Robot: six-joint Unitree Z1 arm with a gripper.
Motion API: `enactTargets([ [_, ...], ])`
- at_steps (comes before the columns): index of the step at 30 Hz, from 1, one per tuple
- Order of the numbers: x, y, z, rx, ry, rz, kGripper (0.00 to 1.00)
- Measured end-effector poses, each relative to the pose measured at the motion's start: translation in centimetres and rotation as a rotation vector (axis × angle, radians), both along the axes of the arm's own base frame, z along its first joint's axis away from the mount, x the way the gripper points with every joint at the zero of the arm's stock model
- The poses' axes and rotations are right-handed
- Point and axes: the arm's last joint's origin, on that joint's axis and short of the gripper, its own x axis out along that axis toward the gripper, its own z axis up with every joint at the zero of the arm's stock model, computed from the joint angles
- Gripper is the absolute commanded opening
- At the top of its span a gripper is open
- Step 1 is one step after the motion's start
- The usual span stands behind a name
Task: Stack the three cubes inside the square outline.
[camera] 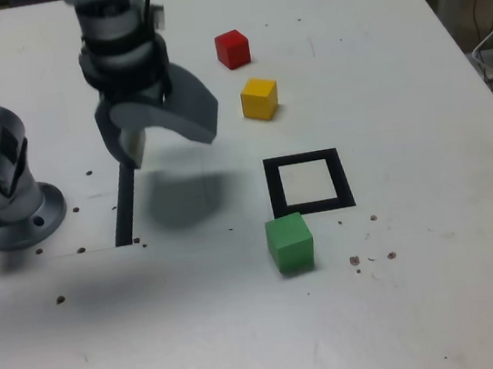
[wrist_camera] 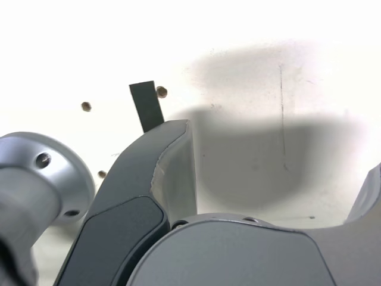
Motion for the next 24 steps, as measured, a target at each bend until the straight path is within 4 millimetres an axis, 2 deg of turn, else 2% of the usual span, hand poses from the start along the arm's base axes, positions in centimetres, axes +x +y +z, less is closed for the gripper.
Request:
enactTargets([
  [5, 0.7, 0.4, 1.8, 0.009, 0.029, 0.015, 1.00],
  [10, 2.2, 1.9, 3.5, 0.017, 0.038, 0.027, 1.00],
  [14, 3.3, 4.6, 4.7, 0.021, 0.039, 0.043, 1.00],
  [19, 3.7, 8.2, 5.8, 0.018, 0.030, 0.085, 1.00],
  [24, 3.9, 11.5, 5.8, 0.015, 0.032, 0.161, 1.00],
])
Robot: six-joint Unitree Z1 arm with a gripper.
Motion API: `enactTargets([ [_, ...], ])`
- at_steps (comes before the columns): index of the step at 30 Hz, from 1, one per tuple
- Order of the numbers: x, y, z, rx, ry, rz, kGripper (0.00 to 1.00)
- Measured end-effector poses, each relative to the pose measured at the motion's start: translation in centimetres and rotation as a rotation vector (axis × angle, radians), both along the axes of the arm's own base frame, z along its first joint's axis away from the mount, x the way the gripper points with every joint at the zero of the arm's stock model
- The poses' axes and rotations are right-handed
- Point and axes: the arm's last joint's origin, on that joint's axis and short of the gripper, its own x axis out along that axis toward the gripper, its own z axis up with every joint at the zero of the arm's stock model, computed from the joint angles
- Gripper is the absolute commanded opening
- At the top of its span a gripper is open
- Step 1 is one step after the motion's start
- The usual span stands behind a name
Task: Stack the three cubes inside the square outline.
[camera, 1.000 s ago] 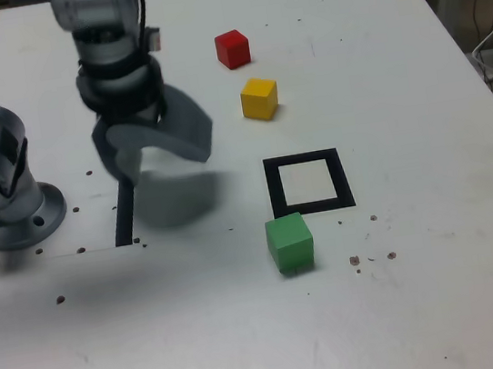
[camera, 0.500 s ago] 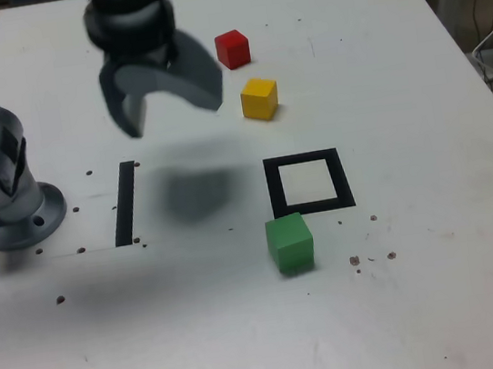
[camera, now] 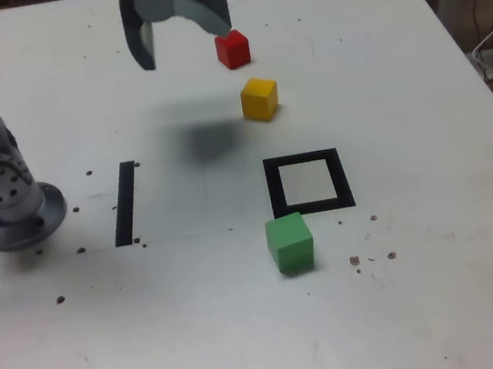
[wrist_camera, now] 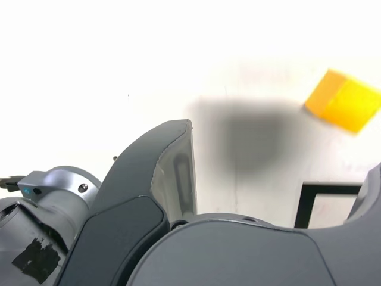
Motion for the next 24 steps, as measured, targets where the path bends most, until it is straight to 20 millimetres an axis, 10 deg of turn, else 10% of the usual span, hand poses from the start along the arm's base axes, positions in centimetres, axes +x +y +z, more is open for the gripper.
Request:
enactTargets([
  [24, 4.5, 10.1, -2.0, 0.032, -0.080, 0.220, 1.00],
])
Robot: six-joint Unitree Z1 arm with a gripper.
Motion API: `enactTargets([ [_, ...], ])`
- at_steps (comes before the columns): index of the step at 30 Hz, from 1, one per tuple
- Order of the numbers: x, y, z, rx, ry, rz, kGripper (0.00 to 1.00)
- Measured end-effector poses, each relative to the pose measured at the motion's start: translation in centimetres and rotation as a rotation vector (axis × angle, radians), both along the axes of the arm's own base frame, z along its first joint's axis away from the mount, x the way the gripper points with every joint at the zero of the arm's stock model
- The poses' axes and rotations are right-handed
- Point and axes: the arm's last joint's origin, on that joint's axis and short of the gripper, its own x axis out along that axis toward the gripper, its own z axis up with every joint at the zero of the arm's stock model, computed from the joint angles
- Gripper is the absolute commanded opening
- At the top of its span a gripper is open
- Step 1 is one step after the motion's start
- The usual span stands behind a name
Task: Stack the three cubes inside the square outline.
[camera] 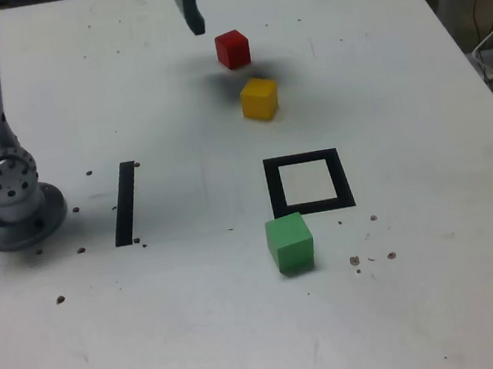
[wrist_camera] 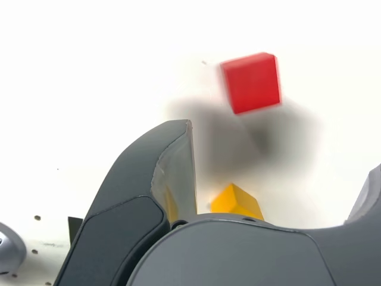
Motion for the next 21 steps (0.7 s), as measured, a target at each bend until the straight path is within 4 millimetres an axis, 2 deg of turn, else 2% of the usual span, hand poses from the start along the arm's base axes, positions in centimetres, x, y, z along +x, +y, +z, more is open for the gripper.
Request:
enactTargets([
  [5, 0.2, 2.2, -1.6, -0.037, 0.036, 0.060, 1.00],
  [11, 0.6, 3.7, -2.6, -0.040, 0.039, 0.143, 0.99],
  [21, 1.3, 4.3, -4.4, -0.062, 0.057, 0.214, 0.99],
])
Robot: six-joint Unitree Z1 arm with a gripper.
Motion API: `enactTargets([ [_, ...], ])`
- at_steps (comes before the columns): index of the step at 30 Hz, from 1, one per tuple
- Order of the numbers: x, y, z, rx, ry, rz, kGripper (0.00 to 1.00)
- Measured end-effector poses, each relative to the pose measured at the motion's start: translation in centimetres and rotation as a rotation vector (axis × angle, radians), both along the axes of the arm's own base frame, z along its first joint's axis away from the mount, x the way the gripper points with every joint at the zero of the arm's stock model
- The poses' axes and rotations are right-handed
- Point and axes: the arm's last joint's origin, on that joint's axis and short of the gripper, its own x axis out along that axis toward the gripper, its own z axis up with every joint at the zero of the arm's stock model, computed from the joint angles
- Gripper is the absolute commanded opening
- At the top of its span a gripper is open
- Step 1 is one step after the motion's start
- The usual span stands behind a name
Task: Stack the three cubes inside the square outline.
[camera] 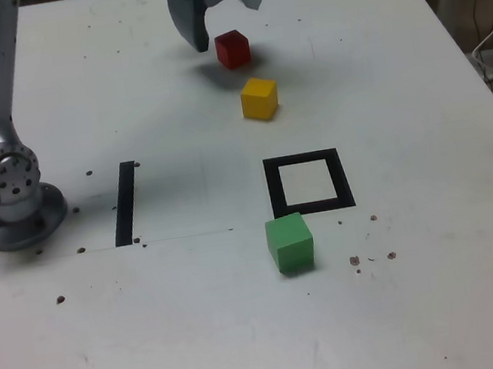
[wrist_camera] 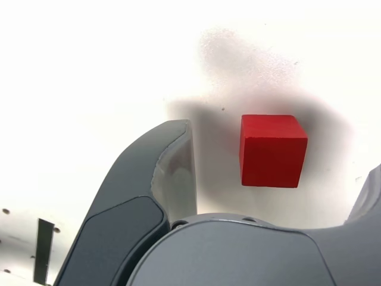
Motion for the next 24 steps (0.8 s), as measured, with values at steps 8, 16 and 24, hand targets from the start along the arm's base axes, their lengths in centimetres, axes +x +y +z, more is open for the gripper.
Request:
enactTargets([
  [8, 1.1, 0.6, -1.9, -0.031, 0.005, 0.006, 0.96],
  [16, 2.1, 0.6, -3.3, -0.056, 0.027, -0.005, 0.82],
  [24, 2.2, 0.7, -3.2, -0.042, 0.026, 0.015, 0.63],
])
